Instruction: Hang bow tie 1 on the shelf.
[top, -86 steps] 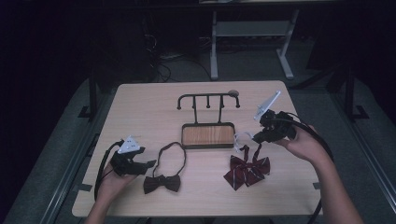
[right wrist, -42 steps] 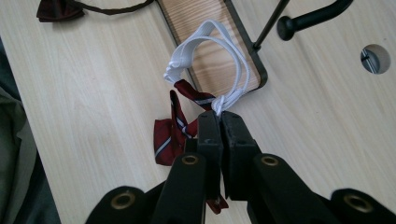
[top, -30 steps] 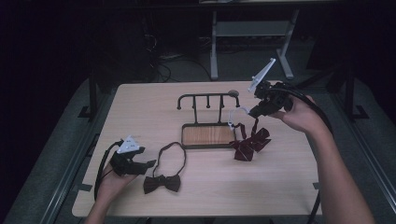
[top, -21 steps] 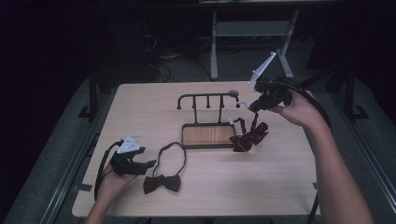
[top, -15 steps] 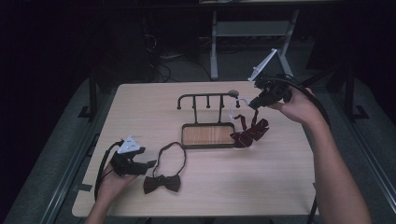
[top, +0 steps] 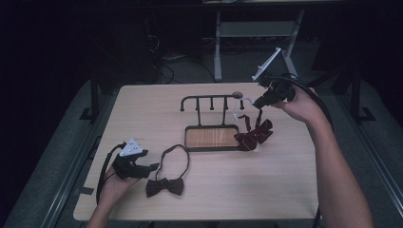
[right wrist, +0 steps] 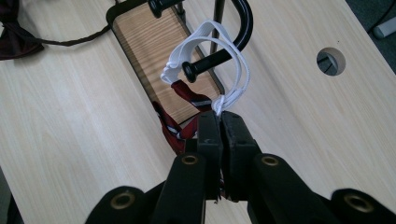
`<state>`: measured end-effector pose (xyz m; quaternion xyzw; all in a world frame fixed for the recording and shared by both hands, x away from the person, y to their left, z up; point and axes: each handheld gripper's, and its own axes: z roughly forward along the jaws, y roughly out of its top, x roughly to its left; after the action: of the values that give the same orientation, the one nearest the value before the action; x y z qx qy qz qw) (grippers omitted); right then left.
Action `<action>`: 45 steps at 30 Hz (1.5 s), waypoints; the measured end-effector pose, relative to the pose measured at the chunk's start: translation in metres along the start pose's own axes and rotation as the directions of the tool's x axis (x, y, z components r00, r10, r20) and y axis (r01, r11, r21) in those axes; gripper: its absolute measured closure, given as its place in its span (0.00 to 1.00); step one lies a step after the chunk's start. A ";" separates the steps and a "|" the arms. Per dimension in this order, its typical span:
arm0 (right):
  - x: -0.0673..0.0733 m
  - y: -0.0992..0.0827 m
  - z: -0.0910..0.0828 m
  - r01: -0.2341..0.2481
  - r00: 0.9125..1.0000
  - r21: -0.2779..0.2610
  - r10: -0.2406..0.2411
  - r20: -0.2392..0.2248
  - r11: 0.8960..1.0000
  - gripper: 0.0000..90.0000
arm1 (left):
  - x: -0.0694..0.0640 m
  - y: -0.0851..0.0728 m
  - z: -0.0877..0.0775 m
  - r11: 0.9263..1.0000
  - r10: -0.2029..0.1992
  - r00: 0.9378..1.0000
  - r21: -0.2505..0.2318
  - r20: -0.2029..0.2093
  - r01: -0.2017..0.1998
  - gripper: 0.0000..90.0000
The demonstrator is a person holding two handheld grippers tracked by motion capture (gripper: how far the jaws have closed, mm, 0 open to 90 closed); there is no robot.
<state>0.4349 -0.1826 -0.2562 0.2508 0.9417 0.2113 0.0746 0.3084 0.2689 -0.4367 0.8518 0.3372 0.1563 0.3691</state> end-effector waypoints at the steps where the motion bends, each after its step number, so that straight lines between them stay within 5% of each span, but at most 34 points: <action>1: 0.000 0.000 0.000 0.000 1.000 0.001 0.000 0.000 1.000 0.96 | 0.000 0.000 0.000 1.000 0.000 1.000 0.000 0.000 0.000 0.32; 17: -0.003 -0.002 0.005 -0.012 1.000 0.015 0.012 -0.004 1.000 0.92 | 0.000 0.001 -0.001 1.000 0.009 1.000 0.001 -0.005 -0.009 0.32; 45: 0.009 -0.021 0.017 0.025 0.996 -0.007 -0.025 -0.083 1.000 0.84 | -0.001 0.001 -0.001 1.000 0.014 1.000 0.005 -0.005 -0.014 0.32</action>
<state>0.4220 -0.1889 -0.2807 0.2298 0.9465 0.2234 0.0387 0.3079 0.2683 -0.4357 0.8547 0.3328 0.1601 0.3649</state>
